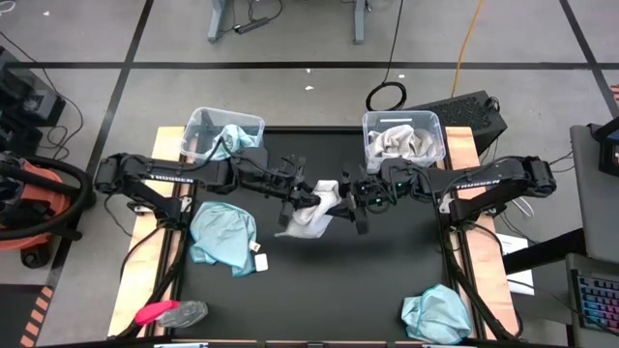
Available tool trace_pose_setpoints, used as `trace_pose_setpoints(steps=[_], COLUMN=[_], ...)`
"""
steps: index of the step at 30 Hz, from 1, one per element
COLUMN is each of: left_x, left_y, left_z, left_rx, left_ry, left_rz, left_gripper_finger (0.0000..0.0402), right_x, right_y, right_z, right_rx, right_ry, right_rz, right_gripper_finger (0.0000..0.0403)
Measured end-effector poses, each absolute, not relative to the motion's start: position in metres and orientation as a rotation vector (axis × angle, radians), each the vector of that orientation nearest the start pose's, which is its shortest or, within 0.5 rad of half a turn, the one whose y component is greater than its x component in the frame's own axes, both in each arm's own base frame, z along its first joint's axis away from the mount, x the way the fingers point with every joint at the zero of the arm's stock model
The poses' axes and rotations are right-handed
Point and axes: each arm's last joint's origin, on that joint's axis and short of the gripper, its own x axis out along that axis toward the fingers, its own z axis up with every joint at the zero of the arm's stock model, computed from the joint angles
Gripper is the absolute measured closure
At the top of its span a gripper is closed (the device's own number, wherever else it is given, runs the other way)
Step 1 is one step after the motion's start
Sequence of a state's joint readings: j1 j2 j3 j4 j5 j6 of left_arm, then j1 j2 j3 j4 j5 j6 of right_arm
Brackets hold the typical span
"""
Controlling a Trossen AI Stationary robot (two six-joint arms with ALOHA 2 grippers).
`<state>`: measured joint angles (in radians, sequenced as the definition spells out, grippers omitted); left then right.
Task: Sort microfiber towel by color & place in baskets
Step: Put the gray microfiber towel into the right transparent bin
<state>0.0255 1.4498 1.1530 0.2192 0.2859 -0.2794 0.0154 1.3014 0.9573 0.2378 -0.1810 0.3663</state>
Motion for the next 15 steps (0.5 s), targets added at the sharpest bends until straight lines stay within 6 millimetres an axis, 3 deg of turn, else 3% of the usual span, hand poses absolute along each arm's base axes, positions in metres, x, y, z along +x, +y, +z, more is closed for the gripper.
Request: trace_pose_setpoints(steps=[9,15], left_x=[0.3351,0.335], left_y=[0.0016,0.0015], left_z=[0.3445,0.3442], left_rx=[-0.286,-0.291], left_ry=[0.107,0.112], left_rz=[-0.245,-0.244], left_gripper_finger=[0.033,0.0273], right_x=[0.2962,0.2963], right_y=[0.0094,0.0091], right_z=[0.321,0.3208], right_rx=[0.346,0.336], right_ry=[0.144,0.143], right_rz=[0.173,0.167], right_gripper_finger=[0.0355,0.036])
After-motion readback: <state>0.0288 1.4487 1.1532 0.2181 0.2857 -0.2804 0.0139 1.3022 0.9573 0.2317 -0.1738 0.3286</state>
